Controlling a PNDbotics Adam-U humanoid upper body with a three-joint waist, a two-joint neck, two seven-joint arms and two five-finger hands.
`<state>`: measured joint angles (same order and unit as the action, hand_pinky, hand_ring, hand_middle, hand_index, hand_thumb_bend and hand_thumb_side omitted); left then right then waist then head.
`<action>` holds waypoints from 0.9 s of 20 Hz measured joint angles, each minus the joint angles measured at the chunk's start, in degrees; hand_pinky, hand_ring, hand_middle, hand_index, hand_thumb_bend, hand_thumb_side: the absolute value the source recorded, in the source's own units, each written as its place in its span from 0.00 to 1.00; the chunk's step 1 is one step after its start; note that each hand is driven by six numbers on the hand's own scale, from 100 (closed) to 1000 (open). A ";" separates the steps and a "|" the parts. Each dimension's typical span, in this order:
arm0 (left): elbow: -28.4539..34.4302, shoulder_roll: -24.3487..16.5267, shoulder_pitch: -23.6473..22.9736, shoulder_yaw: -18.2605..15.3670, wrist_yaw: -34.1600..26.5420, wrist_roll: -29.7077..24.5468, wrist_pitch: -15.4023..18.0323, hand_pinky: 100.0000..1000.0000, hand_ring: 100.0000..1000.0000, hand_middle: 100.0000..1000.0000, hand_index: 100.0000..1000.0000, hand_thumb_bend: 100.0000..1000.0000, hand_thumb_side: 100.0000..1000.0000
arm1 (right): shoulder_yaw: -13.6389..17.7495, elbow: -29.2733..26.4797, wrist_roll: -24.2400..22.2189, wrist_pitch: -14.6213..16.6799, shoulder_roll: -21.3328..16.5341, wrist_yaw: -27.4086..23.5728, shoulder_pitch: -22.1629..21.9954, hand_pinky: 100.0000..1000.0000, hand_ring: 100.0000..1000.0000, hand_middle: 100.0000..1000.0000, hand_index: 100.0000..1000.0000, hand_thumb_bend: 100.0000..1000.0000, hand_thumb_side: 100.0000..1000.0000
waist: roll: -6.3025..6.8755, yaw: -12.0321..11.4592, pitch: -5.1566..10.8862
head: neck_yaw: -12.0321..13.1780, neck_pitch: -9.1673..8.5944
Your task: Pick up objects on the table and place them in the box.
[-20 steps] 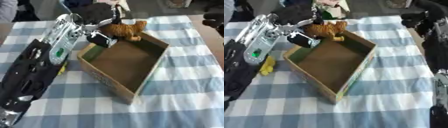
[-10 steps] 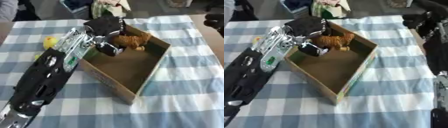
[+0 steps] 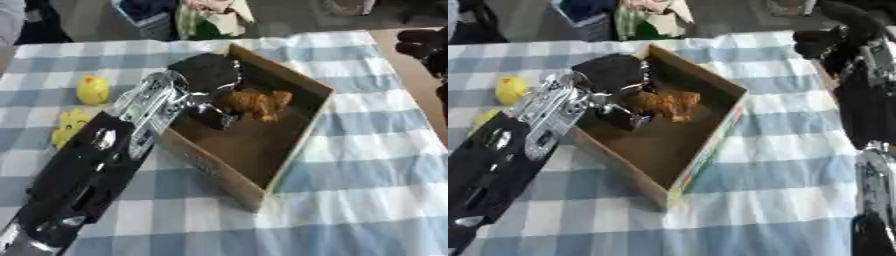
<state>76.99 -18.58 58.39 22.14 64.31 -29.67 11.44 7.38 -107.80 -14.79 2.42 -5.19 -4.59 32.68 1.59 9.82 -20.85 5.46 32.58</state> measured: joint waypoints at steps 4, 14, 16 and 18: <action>-0.22 0.01 -0.11 0.09 1.70 -5.50 0.31 0.60 0.80 0.74 0.88 0.20 0.70 | 0.01 -0.02 0.05 -0.11 0.24 0.00 -0.31 0.79 0.74 0.40 0.81 0.00 0.74 | -0.20 0.01 0.01 | 0.06 -0.48; 0.75 0.00 -0.14 -0.25 2.57 -6.94 -1.47 0.67 0.87 0.84 0.98 0.43 1.00 | 0.01 -0.05 0.03 -0.31 0.46 0.00 -0.67 0.79 0.74 0.40 0.81 0.00 0.74 | -0.30 0.03 0.06 | 0.48 -0.97; 1.52 -0.02 -0.14 -0.47 2.36 -5.47 -2.16 0.65 0.85 0.83 0.97 0.35 0.94 | 0.01 -0.05 0.06 -0.35 0.47 0.00 -0.91 0.79 0.74 0.40 0.81 0.00 0.74 | -0.30 0.04 0.09 | 0.49 -0.97; 2.92 -0.04 -0.14 -0.67 1.82 -3.61 -2.93 0.63 0.83 0.81 0.95 0.24 0.85 | 0.02 -0.06 0.08 -0.38 0.48 0.00 -0.97 0.79 0.74 0.40 0.81 0.00 0.74 | -0.30 -0.05 0.27 | 0.48 -0.97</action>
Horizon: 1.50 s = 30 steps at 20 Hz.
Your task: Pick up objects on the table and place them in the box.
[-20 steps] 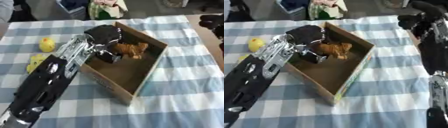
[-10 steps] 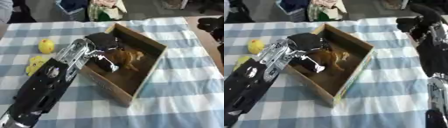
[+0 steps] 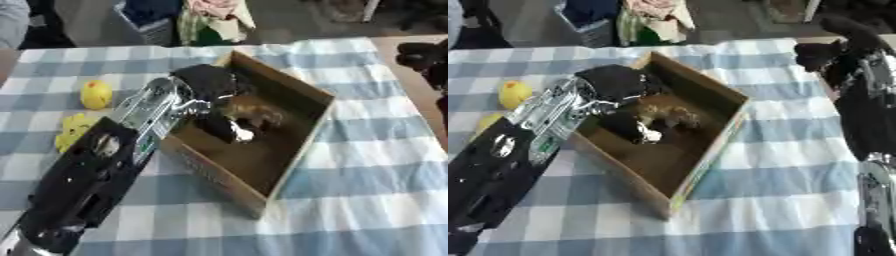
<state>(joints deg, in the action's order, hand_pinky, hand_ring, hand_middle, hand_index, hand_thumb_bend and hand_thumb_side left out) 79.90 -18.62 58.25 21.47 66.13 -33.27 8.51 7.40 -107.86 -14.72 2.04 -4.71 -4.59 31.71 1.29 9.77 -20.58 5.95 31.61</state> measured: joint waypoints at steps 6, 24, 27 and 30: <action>7.99 -1.66 -0.69 -1.99 -6.13 3.51 -2.69 0.60 0.81 0.78 0.93 0.08 0.78 | 0.30 -0.30 0.36 -0.35 0.00 0.00 -0.75 0.79 0.74 0.40 0.81 0.00 0.74 | 0.05 -1.17 0.91 | -0.55 0.16; 25.73 -21.13 -12.77 -9.32 -23.48 -7.19 -7.16 0.66 0.85 0.82 0.95 0.37 1.00 | 1.52 -1.06 2.18 -1.01 -0.64 1.00 -4.44 0.79 0.75 0.40 0.80 0.00 0.72 | 0.34 -6.84 5.72 | -6.86 5.41; 25.94 -23.00 -15.18 -9.77 -23.14 -7.88 -7.02 0.67 0.86 0.83 0.95 0.41 1.00 | 1.76 -1.14 2.28 -1.00 -0.64 1.04 -4.51 0.79 0.75 0.40 0.80 0.00 0.72 | 0.21 -7.16 5.91 | -7.20 5.60; 25.85 -24.29 -17.14 -10.00 -22.18 -8.56 -6.48 0.68 0.87 0.84 0.96 0.42 1.00 | 1.78 -1.18 2.43 -1.01 -0.64 1.18 -4.51 0.79 0.75 0.40 0.80 0.00 0.72 | -0.12 -7.39 5.92 | -7.47 5.60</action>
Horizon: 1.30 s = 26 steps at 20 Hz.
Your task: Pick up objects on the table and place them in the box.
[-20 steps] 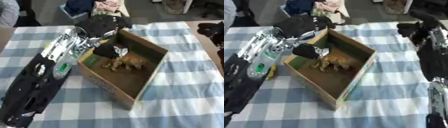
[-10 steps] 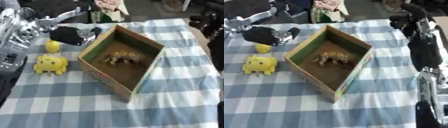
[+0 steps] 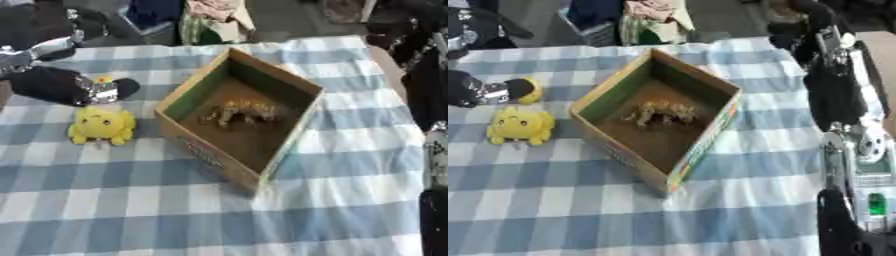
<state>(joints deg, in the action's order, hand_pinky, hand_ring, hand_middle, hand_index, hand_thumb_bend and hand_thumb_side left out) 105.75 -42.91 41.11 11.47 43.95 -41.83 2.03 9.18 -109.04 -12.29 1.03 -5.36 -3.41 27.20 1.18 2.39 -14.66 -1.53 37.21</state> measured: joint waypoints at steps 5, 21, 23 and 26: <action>-3.41 -0.58 -1.16 0.00 1.26 -1.62 1.59 0.69 0.88 0.87 0.98 0.42 0.95 | 0.02 0.00 0.09 0.07 0.00 0.09 0.04 0.79 0.75 0.40 0.81 0.00 0.72 | -0.26 0.03 -0.21 | -0.07 -0.05; -17.53 -0.40 -1.31 0.70 8.10 -1.81 6.92 0.73 0.92 0.94 1.00 0.48 0.80 | 0.47 0.90 0.14 0.56 -0.57 0.24 1.58 0.79 0.75 0.39 0.81 0.00 0.73 | -1.26 0.77 -2.73 | 0.13 -1.59; -18.67 -0.39 -1.27 0.70 9.03 -1.90 7.36 0.73 0.92 0.95 1.00 0.48 0.81 | 0.53 1.04 0.05 0.65 -0.66 0.24 1.67 0.79 0.75 0.39 0.80 0.00 0.74 | -1.32 0.87 -3.07 | 0.26 -1.87; -20.06 -0.31 -1.15 0.70 10.17 -1.75 7.81 0.73 0.92 0.96 1.00 0.49 0.80 | 0.69 1.32 -0.04 0.74 -1.00 0.24 2.06 0.79 0.75 0.39 0.80 0.00 0.74 | -1.35 1.13 -3.53 | 0.41 -2.10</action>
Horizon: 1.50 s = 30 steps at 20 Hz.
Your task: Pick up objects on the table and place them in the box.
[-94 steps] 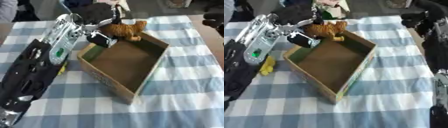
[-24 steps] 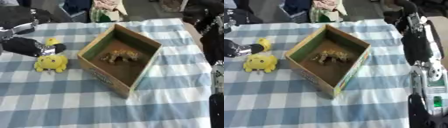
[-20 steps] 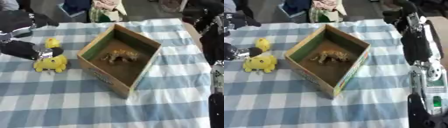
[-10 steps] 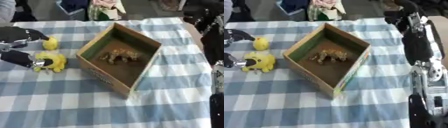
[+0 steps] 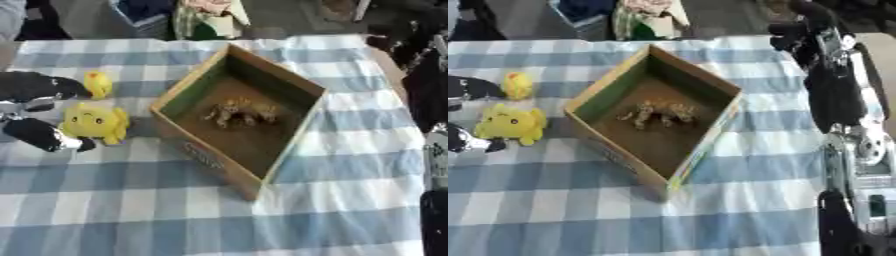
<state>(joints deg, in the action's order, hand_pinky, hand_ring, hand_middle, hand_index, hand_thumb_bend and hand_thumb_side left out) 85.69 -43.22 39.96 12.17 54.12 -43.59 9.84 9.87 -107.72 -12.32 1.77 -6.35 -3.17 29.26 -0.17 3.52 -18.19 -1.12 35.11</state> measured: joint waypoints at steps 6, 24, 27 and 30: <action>-1.75 0.63 0.71 -0.06 3.05 2.50 0.26 0.73 0.92 0.95 1.00 0.46 0.74 | 0.00 0.33 -0.26 0.18 -0.04 0.00 0.33 0.80 0.75 0.39 0.80 0.00 0.75 | -0.01 0.60 -0.87 | 0.33 -0.93; -6.68 1.92 1.99 -0.74 6.80 6.79 -0.28 0.68 0.88 0.86 0.94 0.27 0.62 | 0.37 1.37 -0.85 0.17 -0.98 -0.41 0.85 0.80 0.76 0.39 0.81 0.00 0.79 | -0.02 1.15 -2.77 | 0.64 -2.24; -6.68 1.94 2.53 -0.92 5.84 6.37 0.15 0.66 0.86 0.84 0.91 0.25 0.56 | 0.42 1.44 -0.83 0.16 -1.01 -0.42 0.99 0.80 0.76 0.39 0.81 0.00 0.80 | 0.01 1.43 -2.88 | 0.76 -2.45; -6.70 1.95 2.54 -1.06 5.32 6.35 0.30 0.66 0.86 0.84 0.91 0.25 0.56 | 0.65 1.67 -0.82 0.15 -1.08 -0.42 0.99 0.80 0.76 0.39 0.81 0.00 0.80 | 0.01 1.44 -3.01 | 0.77 -2.46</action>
<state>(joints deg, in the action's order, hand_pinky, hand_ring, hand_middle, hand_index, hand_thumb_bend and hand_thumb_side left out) 79.00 -41.27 42.50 11.11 59.44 -37.23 10.14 10.52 -106.05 -13.14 1.92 -7.43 -3.59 30.24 -0.16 4.96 -21.20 -0.35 32.65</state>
